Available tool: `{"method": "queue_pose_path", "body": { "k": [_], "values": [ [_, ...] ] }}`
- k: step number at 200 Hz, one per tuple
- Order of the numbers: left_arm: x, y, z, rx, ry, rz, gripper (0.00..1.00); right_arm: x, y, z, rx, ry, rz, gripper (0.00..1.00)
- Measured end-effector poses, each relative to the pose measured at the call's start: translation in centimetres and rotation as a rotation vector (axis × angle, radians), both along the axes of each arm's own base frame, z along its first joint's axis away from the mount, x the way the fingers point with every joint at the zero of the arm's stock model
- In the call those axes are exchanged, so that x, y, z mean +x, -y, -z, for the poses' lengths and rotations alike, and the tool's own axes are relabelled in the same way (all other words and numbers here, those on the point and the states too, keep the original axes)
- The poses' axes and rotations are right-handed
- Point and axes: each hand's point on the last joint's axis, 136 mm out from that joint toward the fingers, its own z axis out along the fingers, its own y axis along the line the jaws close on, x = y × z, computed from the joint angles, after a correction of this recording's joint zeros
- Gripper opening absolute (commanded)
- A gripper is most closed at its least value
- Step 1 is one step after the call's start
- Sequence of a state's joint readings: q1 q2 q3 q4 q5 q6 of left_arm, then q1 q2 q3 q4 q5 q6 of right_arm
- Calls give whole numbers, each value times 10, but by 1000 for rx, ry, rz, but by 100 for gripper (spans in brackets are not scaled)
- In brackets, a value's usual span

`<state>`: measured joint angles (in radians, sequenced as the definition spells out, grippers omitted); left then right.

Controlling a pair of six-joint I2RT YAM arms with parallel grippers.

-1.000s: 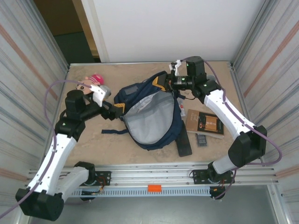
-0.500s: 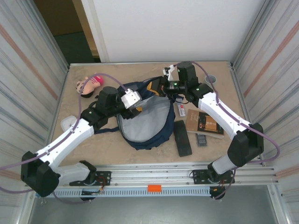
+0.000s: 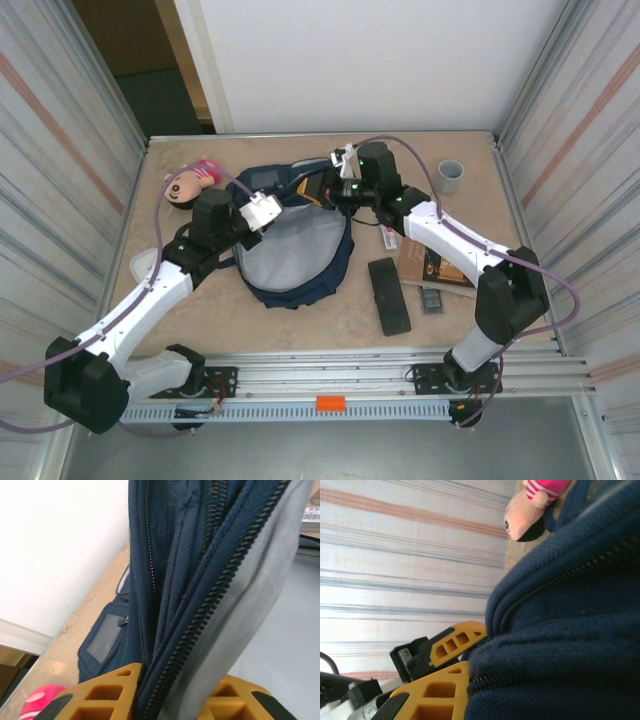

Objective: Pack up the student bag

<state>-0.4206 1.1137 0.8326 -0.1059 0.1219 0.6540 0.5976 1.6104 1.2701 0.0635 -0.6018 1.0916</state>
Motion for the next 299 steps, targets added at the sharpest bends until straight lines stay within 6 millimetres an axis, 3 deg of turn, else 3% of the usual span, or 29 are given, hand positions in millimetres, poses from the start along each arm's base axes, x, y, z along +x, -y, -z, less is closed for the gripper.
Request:
{"method": "queue_pose_path", "body": {
  "k": [15, 36, 59, 80, 113, 145, 173, 212, 239, 265, 284, 299],
  "values": [
    [-2, -5, 12, 10, -23, 16, 27, -4, -3, 16, -17, -12, 15, 3],
    [-10, -9, 31, 31, -80, 43, 34, -14, -3, 39, -43, -46, 31, 26],
    [-24, -16, 51, 56, -150, 53, 67, -32, 3, 61, -82, -101, 44, 42],
    [-42, -21, 56, 47, -211, 60, 82, -46, 15, 82, -144, -163, 65, 49],
    [-73, -20, 47, -51, -296, 66, 88, -62, 34, 108, -246, -259, 87, 54],
    [-85, -15, 38, -235, -413, -15, 84, -75, 46, 129, -315, -340, 89, 56],
    [-74, -13, 39, -372, -503, -134, 82, -86, 59, 136, -370, -380, 83, 58],
    [-51, -13, 75, -376, -627, -282, 81, -95, 97, 123, -465, -376, 104, 57],
    [-36, 0, 82, -360, -648, -286, 81, -75, 115, 100, -486, -310, 148, 57],
    [-14, 27, 75, -339, -637, -247, 80, -48, 115, 86, -495, -253, 168, 55],
    [10, 46, 78, -322, -638, -240, 80, -28, 106, 95, -506, -224, 167, 52],
    [26, 52, 89, -299, -653, -257, 79, -15, 98, 116, -527, -228, 160, 50]
  ]
}}
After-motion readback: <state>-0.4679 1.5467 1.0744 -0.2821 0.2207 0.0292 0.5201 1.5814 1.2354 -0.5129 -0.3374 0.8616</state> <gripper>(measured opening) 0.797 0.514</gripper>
